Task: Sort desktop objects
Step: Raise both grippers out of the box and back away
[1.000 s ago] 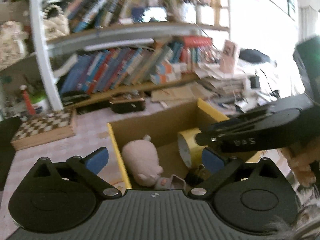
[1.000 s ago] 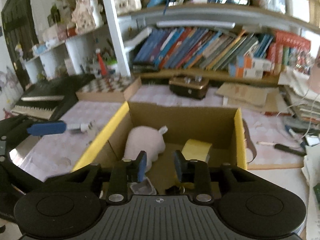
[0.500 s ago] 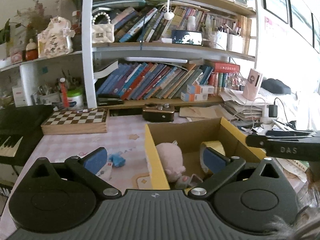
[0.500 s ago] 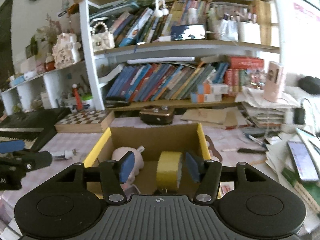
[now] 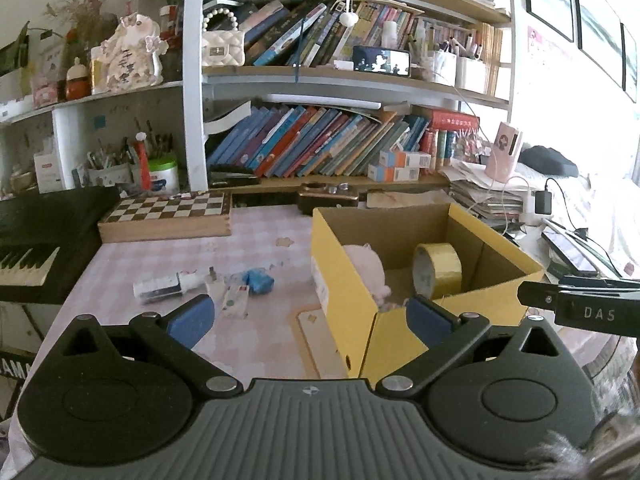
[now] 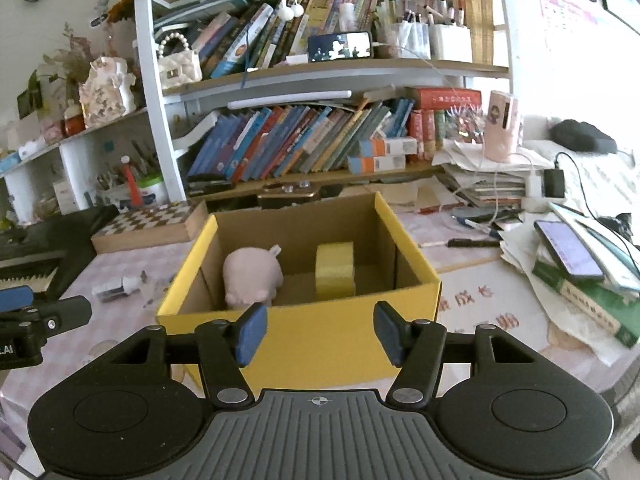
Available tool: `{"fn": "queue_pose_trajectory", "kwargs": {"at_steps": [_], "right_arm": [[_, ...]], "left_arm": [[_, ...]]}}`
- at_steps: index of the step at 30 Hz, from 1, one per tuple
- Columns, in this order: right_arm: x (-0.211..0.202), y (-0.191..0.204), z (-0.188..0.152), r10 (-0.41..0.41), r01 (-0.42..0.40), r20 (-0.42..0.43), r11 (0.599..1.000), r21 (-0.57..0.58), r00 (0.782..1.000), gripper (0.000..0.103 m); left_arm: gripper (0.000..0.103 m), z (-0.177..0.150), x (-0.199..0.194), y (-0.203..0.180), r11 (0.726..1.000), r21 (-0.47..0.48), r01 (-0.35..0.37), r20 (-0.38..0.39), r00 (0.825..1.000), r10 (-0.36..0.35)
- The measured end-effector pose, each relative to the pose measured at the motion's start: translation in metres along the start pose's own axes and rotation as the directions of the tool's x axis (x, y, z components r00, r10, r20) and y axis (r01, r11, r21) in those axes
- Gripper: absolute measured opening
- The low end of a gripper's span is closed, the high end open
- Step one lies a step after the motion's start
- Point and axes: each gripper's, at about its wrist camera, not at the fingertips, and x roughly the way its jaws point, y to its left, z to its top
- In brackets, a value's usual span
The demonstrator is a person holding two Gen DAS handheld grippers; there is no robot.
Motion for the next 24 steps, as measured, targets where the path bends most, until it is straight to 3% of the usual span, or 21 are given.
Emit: {"fn": "queue_pose_trajectory", "kwargs": {"at_steps": [24], "right_arm": [[-0.05, 0.073, -0.069, -0.074, 0.08, -0.105, 0.995, 0.057, 0.992, 0.066]], "left_arm": [[0.103, -0.053, -0.052, 0.055, 0.997, 0.04, 0.073, -0.11, 0.992, -0.068]]}}
